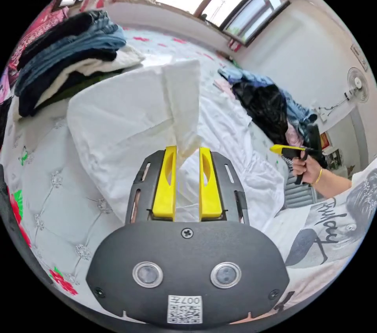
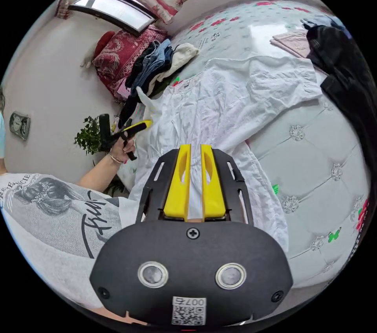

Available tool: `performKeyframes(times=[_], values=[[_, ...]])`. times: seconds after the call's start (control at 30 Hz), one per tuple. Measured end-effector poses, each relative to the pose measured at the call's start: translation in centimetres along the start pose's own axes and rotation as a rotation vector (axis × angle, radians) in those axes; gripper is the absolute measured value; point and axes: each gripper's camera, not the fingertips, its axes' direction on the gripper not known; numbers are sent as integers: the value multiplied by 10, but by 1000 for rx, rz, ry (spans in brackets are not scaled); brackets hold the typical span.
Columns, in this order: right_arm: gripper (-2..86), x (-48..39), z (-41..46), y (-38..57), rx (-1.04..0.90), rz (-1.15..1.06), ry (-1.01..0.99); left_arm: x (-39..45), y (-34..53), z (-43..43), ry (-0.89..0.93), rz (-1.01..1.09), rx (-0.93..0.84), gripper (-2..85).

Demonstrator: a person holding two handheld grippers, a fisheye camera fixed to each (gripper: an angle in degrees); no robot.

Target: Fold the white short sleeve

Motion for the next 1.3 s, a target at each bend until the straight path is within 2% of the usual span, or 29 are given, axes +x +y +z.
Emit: performKeyframes(times=[0.27,0.47,0.73,0.83,0.97,1.0,1.03,1.1,1.2,1.3], values=[[51,121,-62,-5,284,383,-116,22,29,9,-94,-147,186,79],[71,175,-65,-18,441,551,-173,-14,44,53,-166,-411,88,69],[13,187,-30,-15,605,698,-337,-16,52,78,-153,-514,124,64],[3,138,-36,-37,582,481,-329,-13,54,76,-186,-500,141,62],[0,-38,-17,-74,302,-186,-85,-11,65,76,-176,-502,151,62],[0,-93,4,-68,205,-377,-25,-11,69,78,-169,-506,148,61],[0,-119,18,-62,152,-462,8,-10,73,79,-166,-507,149,61],[1,-202,89,-24,-74,-753,130,-8,80,81,-161,-508,149,61],[5,-256,197,44,-311,-981,271,-6,89,85,-144,-513,147,60],[17,-264,293,101,-548,-1040,342,-4,96,90,-128,-505,138,60]])
